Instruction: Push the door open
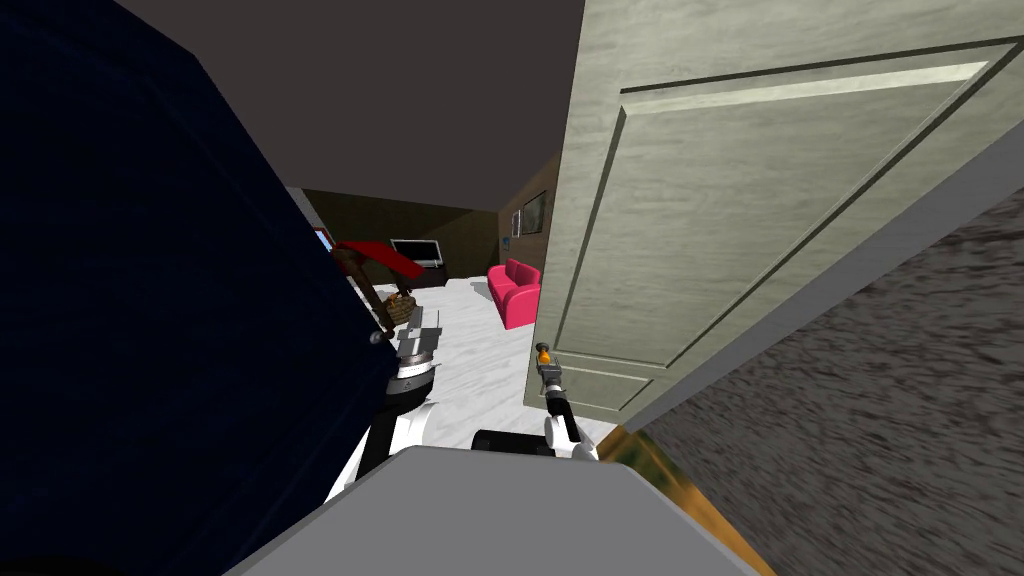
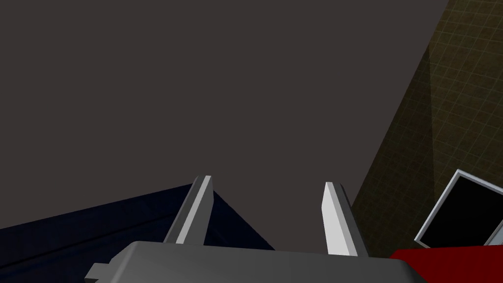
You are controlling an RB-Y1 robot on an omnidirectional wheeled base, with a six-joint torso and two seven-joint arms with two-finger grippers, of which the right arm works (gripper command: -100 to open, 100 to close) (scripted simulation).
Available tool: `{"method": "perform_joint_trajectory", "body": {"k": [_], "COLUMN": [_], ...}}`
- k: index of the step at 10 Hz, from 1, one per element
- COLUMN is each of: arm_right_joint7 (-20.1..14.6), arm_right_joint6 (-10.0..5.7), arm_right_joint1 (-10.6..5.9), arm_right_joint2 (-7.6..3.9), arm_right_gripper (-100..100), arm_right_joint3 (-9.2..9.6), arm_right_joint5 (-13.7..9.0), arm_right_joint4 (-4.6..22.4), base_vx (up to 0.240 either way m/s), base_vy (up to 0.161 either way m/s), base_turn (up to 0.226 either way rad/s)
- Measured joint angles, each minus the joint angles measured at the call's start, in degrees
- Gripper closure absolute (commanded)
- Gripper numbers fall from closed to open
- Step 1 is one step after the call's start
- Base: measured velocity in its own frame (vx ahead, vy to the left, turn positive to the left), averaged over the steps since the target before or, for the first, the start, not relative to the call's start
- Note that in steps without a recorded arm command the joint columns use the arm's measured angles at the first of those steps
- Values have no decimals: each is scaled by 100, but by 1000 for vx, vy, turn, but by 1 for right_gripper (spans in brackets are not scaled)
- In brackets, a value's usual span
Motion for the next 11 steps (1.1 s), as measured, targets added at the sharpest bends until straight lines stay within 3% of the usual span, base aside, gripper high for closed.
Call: {"method": "perform_joint_trajectory", "body": {"k": [1,3,4,5,7,8,9,10,11], "arm_right_joint7": [-20,33,-74,-23,88,101,38,80,155], "arm_right_joint6": [-12,-27,-232,-172,-66,-81,-195,-129,-67], "arm_right_joint1": [-81,-93,-313,-159,-45,-68,-193,-79,-75], "arm_right_joint2": [-20,-3,14,-14,14,21,31,20,70], "arm_right_gripper": [100,100,100,100,100,100,100,100,100], "arm_right_joint3": [-41,-180,-222,-264,-382,-437,-496,-537,-603], "arm_right_joint5": [-27,-101,-123,-142,-211,-242,-275,-298,-335], "arm_right_joint4": [83,81,499,247,38,89,329,107,38], "base_vx": [144,171,109,117,148,183,122,125,165], "base_vy": [97,100,50,59,84,134,75,61,78], "base_turn": [-47,-79,-19,-74,-64,-65,-29,-64,-88]}}
